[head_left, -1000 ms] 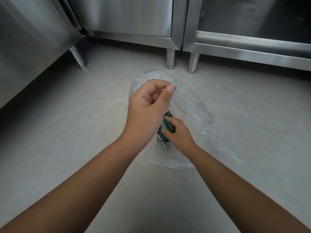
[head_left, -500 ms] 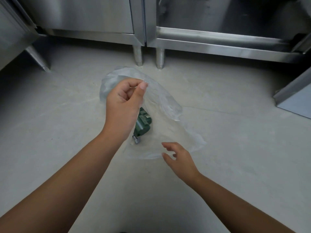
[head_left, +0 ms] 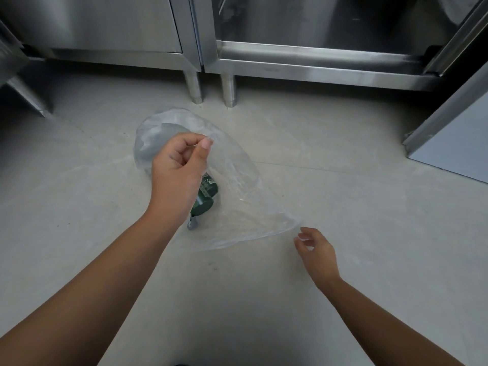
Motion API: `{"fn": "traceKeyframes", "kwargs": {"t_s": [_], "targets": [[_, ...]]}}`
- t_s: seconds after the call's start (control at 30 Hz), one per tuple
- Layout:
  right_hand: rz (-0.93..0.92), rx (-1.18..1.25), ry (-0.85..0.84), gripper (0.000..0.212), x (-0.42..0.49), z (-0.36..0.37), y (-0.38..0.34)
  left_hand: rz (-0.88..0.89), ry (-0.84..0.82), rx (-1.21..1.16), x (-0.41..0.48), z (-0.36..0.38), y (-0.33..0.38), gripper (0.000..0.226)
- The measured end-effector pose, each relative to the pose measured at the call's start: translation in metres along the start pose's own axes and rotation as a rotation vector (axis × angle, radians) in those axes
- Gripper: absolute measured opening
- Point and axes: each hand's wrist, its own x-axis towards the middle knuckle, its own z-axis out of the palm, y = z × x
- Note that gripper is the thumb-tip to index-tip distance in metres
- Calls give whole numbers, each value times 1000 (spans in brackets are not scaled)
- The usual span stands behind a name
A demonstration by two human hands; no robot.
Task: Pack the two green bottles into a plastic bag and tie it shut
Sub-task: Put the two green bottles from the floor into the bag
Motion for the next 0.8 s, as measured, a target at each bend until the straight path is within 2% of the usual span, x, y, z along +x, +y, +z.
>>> {"fn": "traceKeyframes", "kwargs": {"t_s": [0.23, 0.43, 0.57, 0.8], "targets": [[107, 62, 9, 43, 12, 11, 0, 13, 4, -2, 0, -4, -3, 12], [164, 123, 27, 45, 21, 23, -3, 26, -18, -17, -1, -7, -4, 13], [139, 136, 50, 38, 24, 30, -7, 35, -14, -10, -2, -10, -4, 14], [130, 170, 94, 12, 27, 41, -10, 23, -6, 3, -3, -18, -5, 12]]}}
